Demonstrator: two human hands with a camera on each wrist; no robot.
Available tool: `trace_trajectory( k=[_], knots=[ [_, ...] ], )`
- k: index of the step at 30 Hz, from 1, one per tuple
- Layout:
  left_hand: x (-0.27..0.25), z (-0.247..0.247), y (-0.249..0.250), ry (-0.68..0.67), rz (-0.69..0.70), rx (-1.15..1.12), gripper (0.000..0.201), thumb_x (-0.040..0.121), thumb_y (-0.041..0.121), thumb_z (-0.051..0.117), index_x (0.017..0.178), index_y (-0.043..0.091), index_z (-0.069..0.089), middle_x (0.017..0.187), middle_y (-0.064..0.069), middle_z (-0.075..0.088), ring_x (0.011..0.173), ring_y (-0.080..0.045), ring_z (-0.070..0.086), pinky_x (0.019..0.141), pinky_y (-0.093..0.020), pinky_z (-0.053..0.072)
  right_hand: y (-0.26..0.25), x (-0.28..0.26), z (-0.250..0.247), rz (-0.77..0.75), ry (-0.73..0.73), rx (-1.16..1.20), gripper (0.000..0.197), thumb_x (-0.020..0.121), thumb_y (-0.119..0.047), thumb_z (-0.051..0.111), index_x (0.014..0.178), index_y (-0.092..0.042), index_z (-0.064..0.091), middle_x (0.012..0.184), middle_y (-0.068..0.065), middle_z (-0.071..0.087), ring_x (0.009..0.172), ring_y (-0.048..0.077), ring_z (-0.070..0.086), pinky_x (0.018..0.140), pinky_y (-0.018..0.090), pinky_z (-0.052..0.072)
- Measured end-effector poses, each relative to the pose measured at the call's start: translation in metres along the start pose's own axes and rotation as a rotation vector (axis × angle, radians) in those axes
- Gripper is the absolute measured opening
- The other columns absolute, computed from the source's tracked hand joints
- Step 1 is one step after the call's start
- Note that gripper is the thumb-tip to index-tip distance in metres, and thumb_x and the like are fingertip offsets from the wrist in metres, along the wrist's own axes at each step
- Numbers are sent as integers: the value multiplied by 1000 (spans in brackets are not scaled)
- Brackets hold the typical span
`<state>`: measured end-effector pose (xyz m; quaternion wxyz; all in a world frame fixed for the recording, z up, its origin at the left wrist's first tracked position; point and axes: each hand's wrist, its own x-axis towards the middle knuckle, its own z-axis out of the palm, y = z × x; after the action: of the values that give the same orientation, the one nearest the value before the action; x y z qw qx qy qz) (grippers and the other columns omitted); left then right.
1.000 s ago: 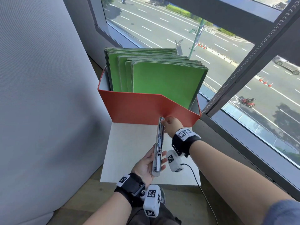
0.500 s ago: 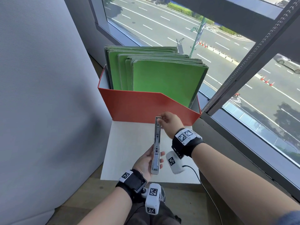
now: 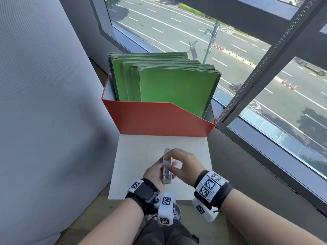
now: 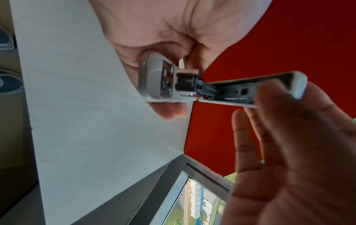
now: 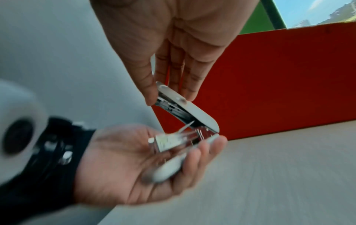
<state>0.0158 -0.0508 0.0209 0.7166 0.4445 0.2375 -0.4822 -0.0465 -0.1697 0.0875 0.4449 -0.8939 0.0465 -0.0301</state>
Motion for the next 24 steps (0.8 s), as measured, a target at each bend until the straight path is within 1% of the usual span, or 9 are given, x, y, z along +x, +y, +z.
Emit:
trace_trajectory(
  k=[3,7,10,12,14,16,18,21,24],
  knots=[
    [-5,3,5,-69,-68,-8,32,88,44,54,93,15,65,72,-4,63,67,-20,63,39,-21,44,9,-12,11,-45,-33,-73,21,75,-11,68,95,-14,67,103,1,69,100,17,59,87,23,48],
    [-4,1,3,-85,-25,108,30,85,39,61,99,12,63,68,0,65,66,-16,60,53,-25,51,17,-24,20,0,22,12,17,79,-23,69,95,-17,69,107,-3,68,104,9,59,90,22,48],
    [-2,-2,-1,-63,68,156,27,86,36,59,104,17,63,82,-2,70,75,-15,66,64,-27,46,21,-29,19,243,104,160,21,81,-33,68,96,-19,63,101,-6,61,93,6,61,84,20,52],
    [-2,-1,-3,-41,117,185,28,86,34,59,109,19,64,95,-5,72,84,-18,67,68,-30,46,28,-31,22,500,60,259,34,79,-43,68,102,-19,58,99,-5,63,90,9,64,83,28,55],
    [0,1,-4,-20,130,190,25,87,30,59,107,16,65,106,-10,72,92,-21,66,76,-34,49,37,-31,28,715,-53,527,54,75,-48,69,111,-10,56,98,8,67,83,20,69,83,38,58],
    [2,3,-6,-17,134,209,20,88,27,59,102,14,65,112,-11,70,95,-22,65,83,-37,50,43,-32,35,805,-112,815,54,76,-42,69,109,-1,58,95,20,64,75,25,71,76,37,60],
    [5,3,-10,-5,146,261,17,89,26,58,98,14,66,112,-9,70,96,-24,64,83,-37,51,44,-32,36,818,-101,963,30,84,-24,67,99,1,62,90,23,61,69,25,71,68,31,60],
    [8,0,-15,8,136,282,16,89,22,58,99,12,66,111,-11,69,109,-32,63,94,-44,49,46,-33,39,807,-105,995,11,86,-11,64,89,-1,65,79,18,69,66,24,71,64,27,59],
    [8,-1,-17,-5,131,275,17,91,17,55,102,8,63,110,-13,68,107,-30,64,92,-42,51,49,-33,42,805,-113,966,16,85,-10,65,94,3,63,81,19,69,68,25,71,64,26,59]
  ],
)
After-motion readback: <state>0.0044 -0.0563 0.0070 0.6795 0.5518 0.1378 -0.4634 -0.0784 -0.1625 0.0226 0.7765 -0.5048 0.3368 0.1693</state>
